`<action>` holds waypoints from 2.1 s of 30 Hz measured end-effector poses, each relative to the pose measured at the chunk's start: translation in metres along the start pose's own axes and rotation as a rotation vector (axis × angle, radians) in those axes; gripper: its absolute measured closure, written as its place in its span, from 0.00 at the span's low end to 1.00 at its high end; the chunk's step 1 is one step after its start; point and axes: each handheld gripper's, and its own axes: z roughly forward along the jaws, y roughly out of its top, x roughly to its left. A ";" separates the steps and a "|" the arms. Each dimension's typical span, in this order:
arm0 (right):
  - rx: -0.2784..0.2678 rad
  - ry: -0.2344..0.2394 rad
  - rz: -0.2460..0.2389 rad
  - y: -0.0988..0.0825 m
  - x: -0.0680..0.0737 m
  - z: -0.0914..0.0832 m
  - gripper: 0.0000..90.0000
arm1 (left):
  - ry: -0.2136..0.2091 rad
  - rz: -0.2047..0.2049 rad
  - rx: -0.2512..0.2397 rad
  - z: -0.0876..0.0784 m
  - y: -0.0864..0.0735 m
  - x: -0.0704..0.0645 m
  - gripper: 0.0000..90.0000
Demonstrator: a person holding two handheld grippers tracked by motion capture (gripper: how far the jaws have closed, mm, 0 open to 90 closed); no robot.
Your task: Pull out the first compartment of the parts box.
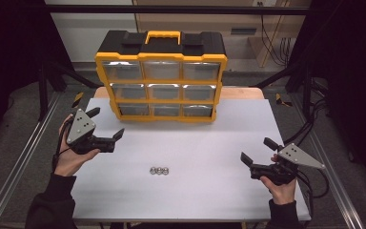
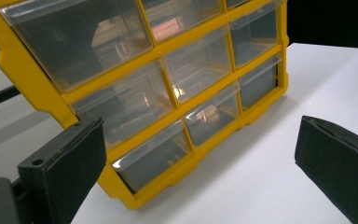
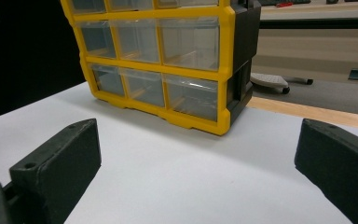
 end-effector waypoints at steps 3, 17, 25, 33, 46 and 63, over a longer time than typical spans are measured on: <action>0.001 0.002 0.002 0.000 0.000 0.000 0.01 | 0.008 0.026 0.010 0.002 0.003 0.001 0.02; 0.001 0.003 0.002 0.000 0.000 0.001 0.01 | 0.011 0.105 0.040 0.016 0.024 0.003 0.02; -0.001 0.004 0.000 0.000 0.000 0.000 0.01 | 0.011 0.150 0.057 0.020 0.035 0.006 0.01; -0.001 -0.001 0.003 0.000 0.000 0.000 0.01 | 0.051 0.249 0.095 0.031 0.043 0.009 0.02; -0.003 0.004 0.009 0.000 0.000 0.000 0.01 | 0.123 0.396 0.161 0.051 0.053 0.014 0.04; -0.010 0.001 0.006 0.001 -0.001 -0.002 0.01 | 0.205 0.589 0.183 0.071 0.061 0.022 0.08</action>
